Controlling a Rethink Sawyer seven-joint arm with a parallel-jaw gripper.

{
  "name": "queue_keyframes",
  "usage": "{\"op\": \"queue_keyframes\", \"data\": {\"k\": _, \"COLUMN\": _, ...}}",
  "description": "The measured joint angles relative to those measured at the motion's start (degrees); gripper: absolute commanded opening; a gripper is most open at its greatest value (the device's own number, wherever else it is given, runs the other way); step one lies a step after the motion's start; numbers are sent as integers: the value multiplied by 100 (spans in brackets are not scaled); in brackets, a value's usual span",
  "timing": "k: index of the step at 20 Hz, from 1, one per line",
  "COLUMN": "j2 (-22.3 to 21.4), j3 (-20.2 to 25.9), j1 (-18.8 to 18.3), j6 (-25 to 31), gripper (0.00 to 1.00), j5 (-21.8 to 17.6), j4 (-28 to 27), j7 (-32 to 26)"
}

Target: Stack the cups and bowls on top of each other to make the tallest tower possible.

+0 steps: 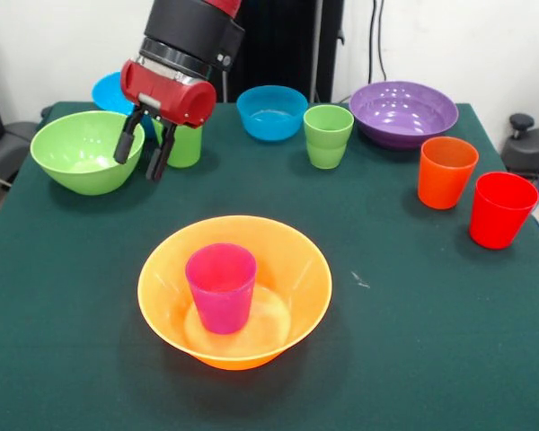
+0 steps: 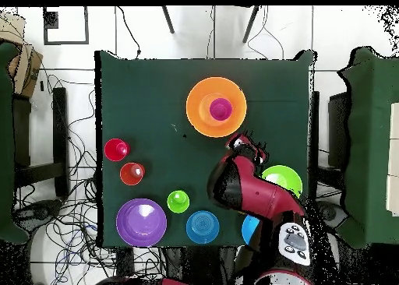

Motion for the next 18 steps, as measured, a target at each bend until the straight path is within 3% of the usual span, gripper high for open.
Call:
{"op": "queue_keyframes", "data": {"k": 3, "j2": -84, "j3": 203, "j1": -257, "j6": 0, "gripper": 100, "j5": -243, "j4": 80, "j7": 0}}
{"op": "queue_keyframes", "data": {"k": 8, "j2": -366, "j3": 660, "j1": -1021, "j6": 25, "gripper": 100, "j5": -742, "j4": 262, "j7": 0}}
{"op": "queue_keyframes", "data": {"k": 18, "j2": -816, "j3": 1115, "j1": -1659, "j6": 259, "gripper": 100, "j5": -1091, "j4": 552, "j7": 0}}
